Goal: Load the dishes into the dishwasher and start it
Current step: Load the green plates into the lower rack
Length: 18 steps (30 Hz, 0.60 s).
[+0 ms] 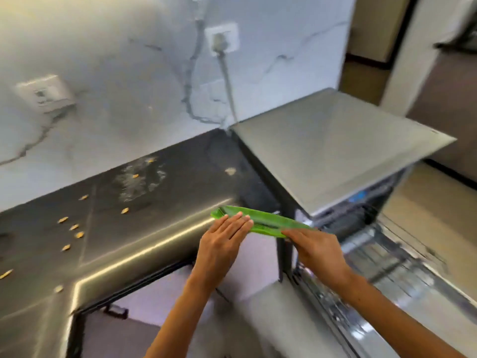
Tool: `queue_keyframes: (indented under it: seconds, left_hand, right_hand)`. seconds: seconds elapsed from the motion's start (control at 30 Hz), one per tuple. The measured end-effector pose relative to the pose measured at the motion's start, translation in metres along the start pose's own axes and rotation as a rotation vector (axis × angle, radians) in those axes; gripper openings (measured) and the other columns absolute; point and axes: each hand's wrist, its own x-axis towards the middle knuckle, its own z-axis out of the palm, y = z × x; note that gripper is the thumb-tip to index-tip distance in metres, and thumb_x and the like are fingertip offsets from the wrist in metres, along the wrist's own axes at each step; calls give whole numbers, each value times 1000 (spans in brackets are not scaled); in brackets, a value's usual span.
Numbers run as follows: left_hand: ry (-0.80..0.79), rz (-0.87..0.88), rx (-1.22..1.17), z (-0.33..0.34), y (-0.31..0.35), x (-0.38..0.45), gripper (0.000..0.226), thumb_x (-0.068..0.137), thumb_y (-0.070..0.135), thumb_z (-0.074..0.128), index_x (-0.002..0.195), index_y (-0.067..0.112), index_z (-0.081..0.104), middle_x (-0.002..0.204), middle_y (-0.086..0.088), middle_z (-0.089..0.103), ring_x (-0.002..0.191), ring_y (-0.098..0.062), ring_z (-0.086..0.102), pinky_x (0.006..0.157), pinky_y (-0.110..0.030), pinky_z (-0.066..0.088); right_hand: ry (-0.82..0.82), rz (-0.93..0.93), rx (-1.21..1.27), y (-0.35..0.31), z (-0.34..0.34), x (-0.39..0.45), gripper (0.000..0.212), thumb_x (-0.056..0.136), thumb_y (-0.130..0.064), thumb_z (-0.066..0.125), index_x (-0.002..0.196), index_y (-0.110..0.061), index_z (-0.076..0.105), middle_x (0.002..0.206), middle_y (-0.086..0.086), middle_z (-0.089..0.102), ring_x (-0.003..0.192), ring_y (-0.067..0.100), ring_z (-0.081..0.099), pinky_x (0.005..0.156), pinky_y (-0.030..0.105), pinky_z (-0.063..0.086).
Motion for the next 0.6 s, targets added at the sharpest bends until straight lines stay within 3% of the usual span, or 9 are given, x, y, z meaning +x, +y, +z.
queue_keyframes:
  seconds: [0.1,0.17,0.3,0.47,0.6]
  left_hand:
    - [-48,93,-82,52,60,30,35,90,0,48,121,7,63,127,-7,61,121,-22,55,105,-40,37]
    - [-113,127,-153,81,100,44,40,92,5,50,132,5,53,140,-9,50,132,-23,44,111,-41,30]
    - [-278,194,-303,135,154,48,42,101,17,35,140,6,42,149,-9,38,139,-22,33,114,-40,24]
    - [-486,274,-359,239,169,27,46,95,16,39,139,5,45,151,-7,35,141,-22,30,114,-41,23]
    - [-661,312,-331,342,164,-5,47,95,20,35,138,4,48,151,-8,35,141,-22,27,113,-41,23]
  right_hand:
    - [9,163,-98,43,-51,-64,33,63,-4,67,92,-19,72,83,-1,73,67,19,69,48,23,48]
    - [-3,298,-182,65,-80,-107,30,61,-3,69,88,-15,74,82,-2,73,66,19,70,45,22,50]
    - [29,600,-288,96,-105,-184,31,61,3,73,88,-14,74,77,2,73,59,22,69,41,24,49]
    - [82,833,-391,144,-76,-252,15,70,-12,65,80,-14,75,73,0,73,49,21,65,37,19,41]
    - [54,961,-368,193,-14,-289,15,66,-10,68,79,-15,74,68,1,72,46,25,63,33,24,44]
